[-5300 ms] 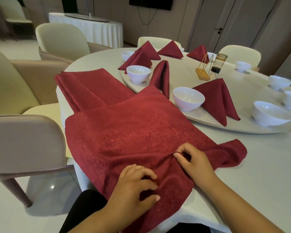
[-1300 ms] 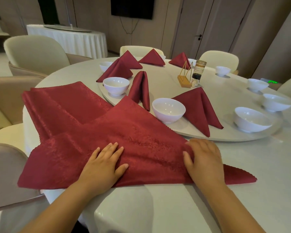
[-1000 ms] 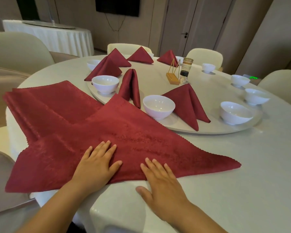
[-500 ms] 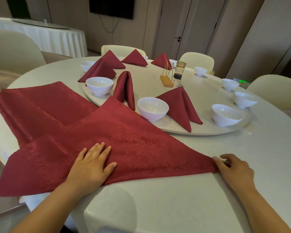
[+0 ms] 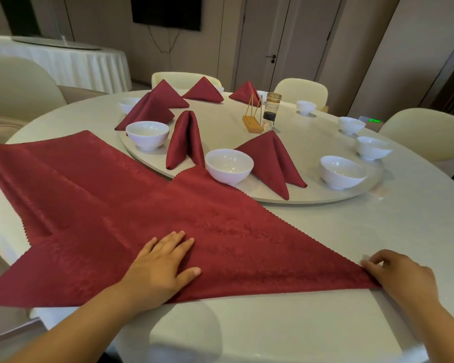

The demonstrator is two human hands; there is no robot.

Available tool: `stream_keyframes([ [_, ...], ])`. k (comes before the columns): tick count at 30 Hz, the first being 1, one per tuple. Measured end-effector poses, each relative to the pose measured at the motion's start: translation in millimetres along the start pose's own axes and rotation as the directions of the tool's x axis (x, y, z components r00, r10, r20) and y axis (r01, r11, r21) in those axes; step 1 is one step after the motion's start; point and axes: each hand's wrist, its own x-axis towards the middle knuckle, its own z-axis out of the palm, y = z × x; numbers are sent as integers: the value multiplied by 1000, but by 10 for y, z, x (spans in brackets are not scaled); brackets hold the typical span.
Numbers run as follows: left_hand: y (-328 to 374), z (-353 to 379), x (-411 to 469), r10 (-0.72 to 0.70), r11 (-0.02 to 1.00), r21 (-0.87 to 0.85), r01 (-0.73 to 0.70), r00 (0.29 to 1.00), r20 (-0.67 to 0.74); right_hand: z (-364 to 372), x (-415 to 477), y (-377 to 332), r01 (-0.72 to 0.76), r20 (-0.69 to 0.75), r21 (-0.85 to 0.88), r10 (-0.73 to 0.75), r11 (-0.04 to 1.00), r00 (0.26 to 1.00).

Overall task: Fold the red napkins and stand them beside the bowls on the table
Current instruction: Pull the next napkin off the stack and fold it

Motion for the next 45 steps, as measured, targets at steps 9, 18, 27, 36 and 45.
stream_keyframes([
  [9, 97, 22, -32, 16, 1000, -24, -18, 997, -77, 89, -459, -979, 443, -110, 220, -429, 869, 897],
  [18, -15, 169, -99, 136, 978, -49, -202, 799, -586, 718, -1053, -1842, 716, 308, 111, -709, 689, 634],
  [27, -675, 231, -647, 340, 936, 195, -292, 894, -291, 711, -1082, -1868, 733, 326, -4, -692, 680, 644],
  [36, -1372, 147, -885, 343, 895, 414, -169, 852, -396, 723, -1094, -1872, 722, 329, 12, -685, 692, 651],
  [45, -1664, 133, -899, 58, 938, 305, 165, 793, -607, 703, -1112, -1886, 726, 352, -25, -674, 687, 650],
])
